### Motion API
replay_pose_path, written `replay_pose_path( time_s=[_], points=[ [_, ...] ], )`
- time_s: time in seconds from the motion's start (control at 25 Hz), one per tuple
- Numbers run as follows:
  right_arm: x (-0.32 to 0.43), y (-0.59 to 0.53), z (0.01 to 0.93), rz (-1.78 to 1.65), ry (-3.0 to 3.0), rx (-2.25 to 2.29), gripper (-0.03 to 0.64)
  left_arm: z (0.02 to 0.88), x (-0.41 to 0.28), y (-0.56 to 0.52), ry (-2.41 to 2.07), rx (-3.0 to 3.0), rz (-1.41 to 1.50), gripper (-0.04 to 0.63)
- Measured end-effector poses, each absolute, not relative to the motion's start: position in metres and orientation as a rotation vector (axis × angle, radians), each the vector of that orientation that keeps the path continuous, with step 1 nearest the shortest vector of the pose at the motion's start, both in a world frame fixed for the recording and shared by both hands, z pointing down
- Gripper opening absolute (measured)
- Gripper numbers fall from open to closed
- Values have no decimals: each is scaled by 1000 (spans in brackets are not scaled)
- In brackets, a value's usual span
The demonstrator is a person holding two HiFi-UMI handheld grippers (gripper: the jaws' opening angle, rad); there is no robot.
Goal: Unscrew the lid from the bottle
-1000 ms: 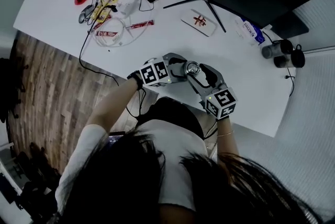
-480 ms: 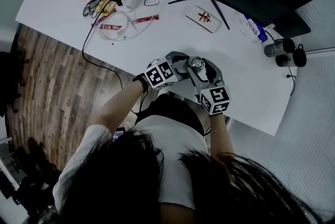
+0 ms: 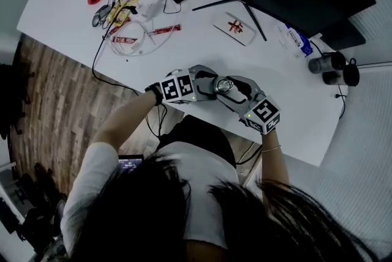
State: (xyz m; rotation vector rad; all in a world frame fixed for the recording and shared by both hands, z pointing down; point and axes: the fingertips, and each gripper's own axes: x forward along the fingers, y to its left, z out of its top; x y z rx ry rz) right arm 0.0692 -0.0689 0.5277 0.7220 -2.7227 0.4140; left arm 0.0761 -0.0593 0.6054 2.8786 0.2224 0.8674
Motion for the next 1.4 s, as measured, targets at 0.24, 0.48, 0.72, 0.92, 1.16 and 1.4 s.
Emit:
replay_pose_path(
  time_s=[0.24,0.48,0.72,0.92,1.16,1.4],
  points=[
    [65,-66,531,376,-2725,313,239,601,77,-59,437,2876,879,351],
    [64,-67,531,381,-2717,83,239,601,77,-61,606,2870,932,351],
    [60,-66,531,362,-2693,12,239,602,76,-60,676,2874,941,351],
    [66,-66,531,455,-2678,196,238,601,77,-60,603,2888,911,350],
    [80,-60,520,504,-2711,637,239,602,76,-58,412,2900,852,351],
    [87,-57,521,518,-2674,1048,239,602,75,-59,181,2896,828,350]
  ],
)
